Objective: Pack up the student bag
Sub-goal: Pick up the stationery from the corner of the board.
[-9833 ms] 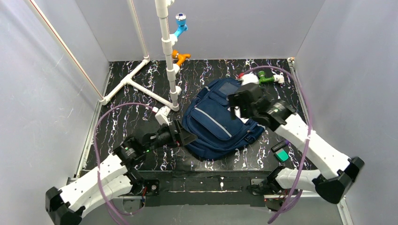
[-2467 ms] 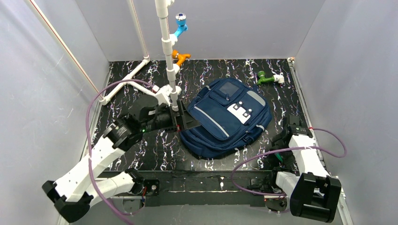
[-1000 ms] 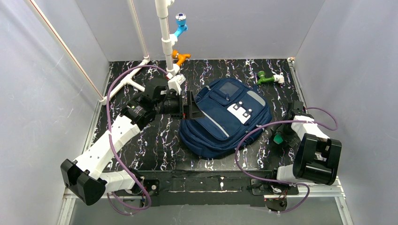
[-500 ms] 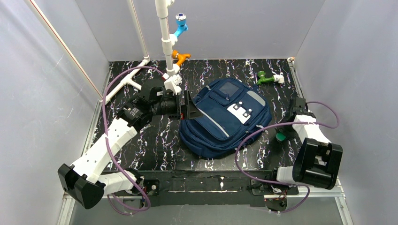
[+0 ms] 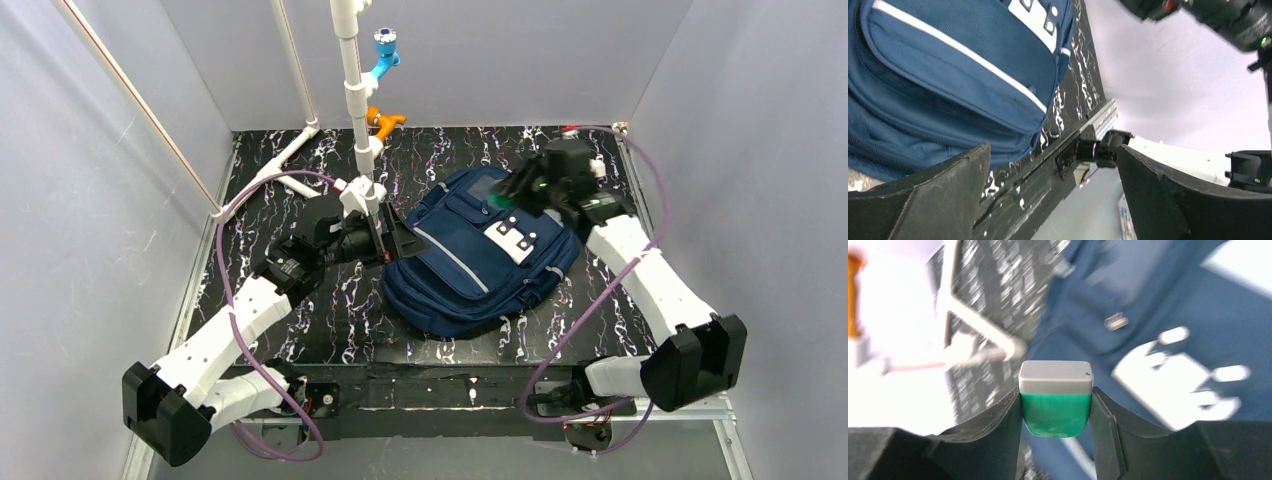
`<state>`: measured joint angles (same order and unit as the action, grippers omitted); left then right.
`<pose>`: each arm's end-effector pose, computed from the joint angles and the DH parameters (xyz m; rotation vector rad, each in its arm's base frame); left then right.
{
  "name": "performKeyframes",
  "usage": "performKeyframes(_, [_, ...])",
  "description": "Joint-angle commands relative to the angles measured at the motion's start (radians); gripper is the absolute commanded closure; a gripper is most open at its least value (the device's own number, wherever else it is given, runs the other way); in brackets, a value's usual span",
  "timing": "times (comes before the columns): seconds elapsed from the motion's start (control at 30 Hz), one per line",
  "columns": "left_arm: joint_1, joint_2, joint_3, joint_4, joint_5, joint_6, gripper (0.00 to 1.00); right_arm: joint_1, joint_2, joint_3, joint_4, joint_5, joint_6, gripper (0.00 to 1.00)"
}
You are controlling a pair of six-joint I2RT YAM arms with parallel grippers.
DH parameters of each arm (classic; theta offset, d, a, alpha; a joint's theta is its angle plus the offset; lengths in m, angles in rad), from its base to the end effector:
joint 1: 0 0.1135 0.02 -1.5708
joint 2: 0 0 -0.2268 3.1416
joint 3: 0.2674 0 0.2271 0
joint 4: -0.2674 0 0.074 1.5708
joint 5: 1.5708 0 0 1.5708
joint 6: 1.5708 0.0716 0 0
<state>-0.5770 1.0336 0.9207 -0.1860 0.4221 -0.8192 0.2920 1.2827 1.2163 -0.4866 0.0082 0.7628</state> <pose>0.2031 -0.1672 0.3023 0.0743 2.0751 -1.3098 0.2894 0.0864 0.2998 0.5147 2.1246 0.6061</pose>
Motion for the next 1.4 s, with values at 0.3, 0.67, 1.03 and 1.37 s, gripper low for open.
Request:
performKeyframes(0.3, [-0.207,0.123,0.024,0.228,-0.454,0.242,0.24,0.249,0.076,-0.115,0.429,-0.326,0.651,0.82])
performKeyframes(0.67, [-0.290,0.125,0.041,0.222,-0.683,0.257,0.45,0.315,0.018,-0.181,0.452,-0.311,0.716,0.82])
performKeyframes(1.03, [-0.290,0.166,0.095,0.231,-0.681,0.246,0.56,0.363,0.032,-0.169,0.455,-0.314,0.711,0.82])
performKeyframes(1.37, [-0.290,0.166,0.060,0.230,-0.654,0.234,0.91,0.383,0.013,-0.199,0.477,-0.309,0.695,0.69])
